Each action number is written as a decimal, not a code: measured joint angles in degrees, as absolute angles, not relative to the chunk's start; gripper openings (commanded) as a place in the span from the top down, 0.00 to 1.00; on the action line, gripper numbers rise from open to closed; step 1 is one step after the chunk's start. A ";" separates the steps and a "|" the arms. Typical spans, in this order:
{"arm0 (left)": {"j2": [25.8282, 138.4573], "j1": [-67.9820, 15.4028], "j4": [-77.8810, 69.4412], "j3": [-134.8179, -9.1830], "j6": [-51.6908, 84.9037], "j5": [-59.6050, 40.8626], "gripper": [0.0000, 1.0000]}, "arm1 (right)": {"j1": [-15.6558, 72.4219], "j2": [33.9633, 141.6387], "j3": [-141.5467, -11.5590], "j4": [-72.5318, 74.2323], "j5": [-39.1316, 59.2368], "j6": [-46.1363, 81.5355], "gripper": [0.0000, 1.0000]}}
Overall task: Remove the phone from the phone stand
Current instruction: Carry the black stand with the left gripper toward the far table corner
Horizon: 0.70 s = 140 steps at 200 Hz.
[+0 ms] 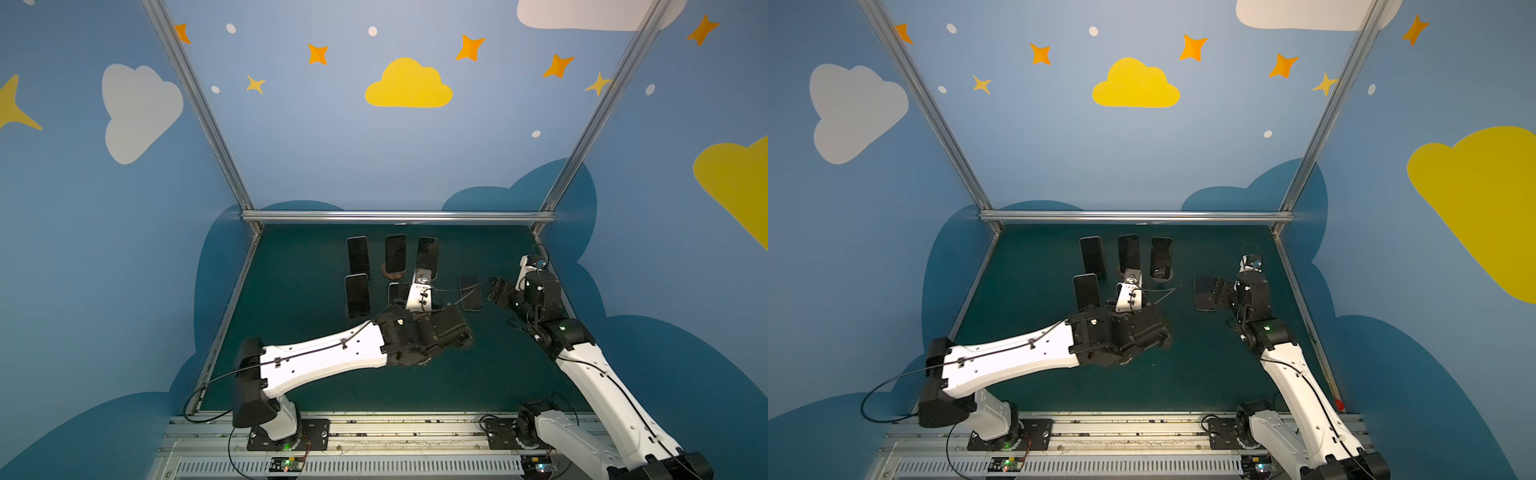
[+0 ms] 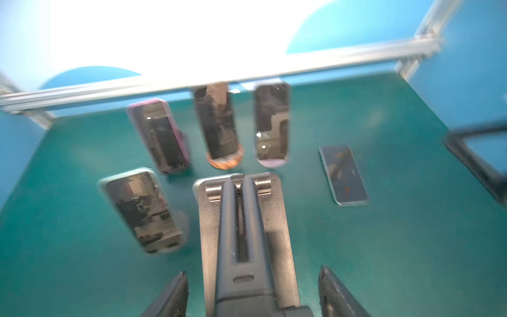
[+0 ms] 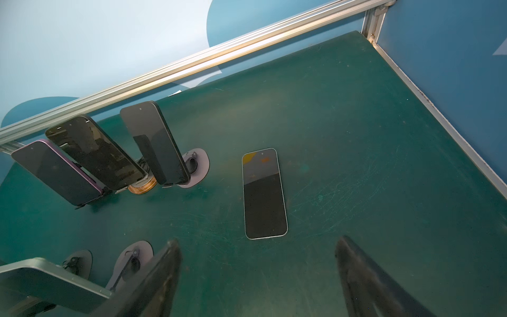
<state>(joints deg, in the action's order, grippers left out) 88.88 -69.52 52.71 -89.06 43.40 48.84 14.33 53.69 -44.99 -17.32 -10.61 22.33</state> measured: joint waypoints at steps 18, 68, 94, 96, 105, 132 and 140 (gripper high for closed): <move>82.98 -64.88 52.56 -86.19 40.88 49.36 0.46 | 14.33 53.69 -44.97 -17.32 -10.28 22.35 0.12; 70.50 -45.56 51.00 -83.20 32.49 46.61 0.45 | 14.33 53.69 -44.97 -17.28 -9.63 22.52 0.13; 68.45 -31.57 48.16 -82.59 29.71 40.40 0.45 | 14.33 53.69 -44.97 -17.12 -8.97 22.74 0.13; 68.40 -30.15 47.68 -82.35 29.45 39.46 0.45 | 14.33 53.69 -44.97 -17.06 -8.91 22.74 0.13; 68.49 -25.04 45.45 -81.03 29.23 36.73 0.45 | 14.33 53.69 -44.95 -16.80 -8.71 22.85 0.13; 73.73 -10.57 40.01 -78.17 29.32 28.34 0.44 | 14.33 53.65 -44.95 -16.67 -8.08 23.29 0.13; 76.14 -7.66 37.95 -77.84 29.52 25.93 0.44 | 14.33 53.54 -44.80 -16.36 -7.81 23.35 0.13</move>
